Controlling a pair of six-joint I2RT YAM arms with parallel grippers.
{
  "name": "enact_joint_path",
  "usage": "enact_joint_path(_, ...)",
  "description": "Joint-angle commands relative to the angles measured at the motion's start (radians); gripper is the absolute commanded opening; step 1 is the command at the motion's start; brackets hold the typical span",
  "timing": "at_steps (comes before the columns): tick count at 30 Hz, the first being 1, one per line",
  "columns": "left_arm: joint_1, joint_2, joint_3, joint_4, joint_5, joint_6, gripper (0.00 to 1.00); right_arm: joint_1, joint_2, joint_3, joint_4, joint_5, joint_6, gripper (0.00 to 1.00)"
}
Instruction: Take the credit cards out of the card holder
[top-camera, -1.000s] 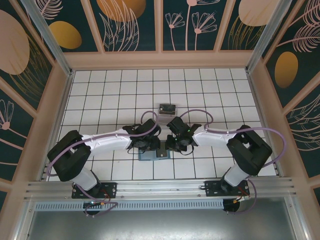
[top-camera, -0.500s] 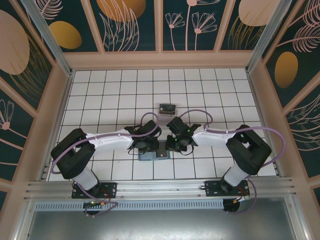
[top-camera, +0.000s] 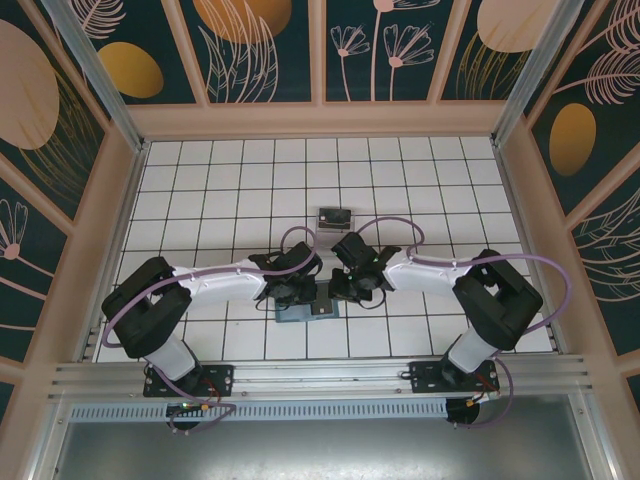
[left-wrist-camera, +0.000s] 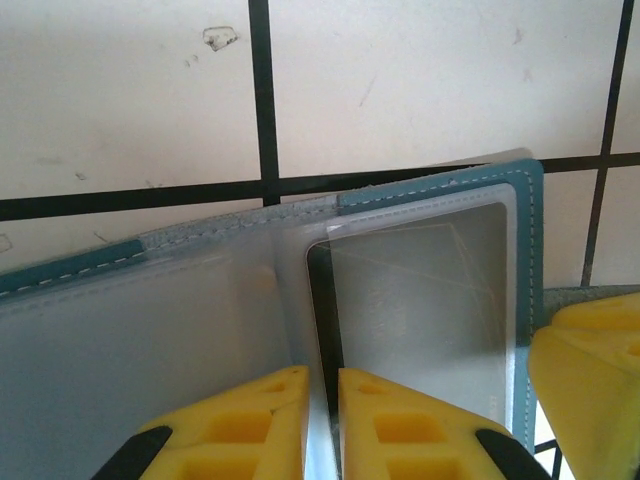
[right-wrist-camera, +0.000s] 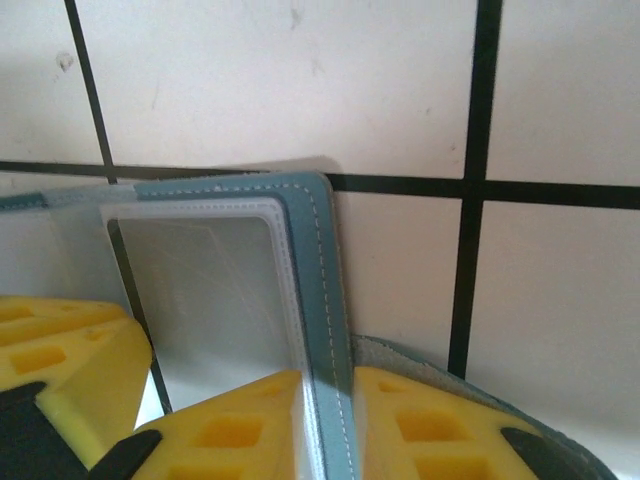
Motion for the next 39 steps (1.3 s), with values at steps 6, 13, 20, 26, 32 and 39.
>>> enact_joint_path(6,0.002,-0.002,-0.011,-0.009,-0.024,-0.009,0.17,0.010,-0.010,0.025,0.025,-0.024,0.002,0.22)
enact_joint_path(13,0.001,-0.010,-0.018,-0.009,-0.029,-0.014,0.17,0.015,0.060,0.028,0.042,-0.040,-0.007,0.21)
enact_joint_path(20,0.002,-0.005,-0.020,-0.006,-0.029,-0.018,0.20,0.025,0.098,0.035,-0.012,0.019,-0.017,0.20)
enact_joint_path(26,0.000,0.007,-0.019,-0.005,-0.028,-0.017,0.22,0.026,0.098,0.031,-0.007,0.015,-0.014,0.16)
enact_joint_path(32,0.002,0.019,-0.022,-0.007,-0.025,-0.014,0.24,0.026,0.093,0.031,-0.006,0.012,-0.013,0.15)
enact_joint_path(39,0.001,0.021,-0.020,-0.097,-0.113,-0.008,0.19,0.025,0.086,0.023,-0.011,0.016,-0.009,0.15)
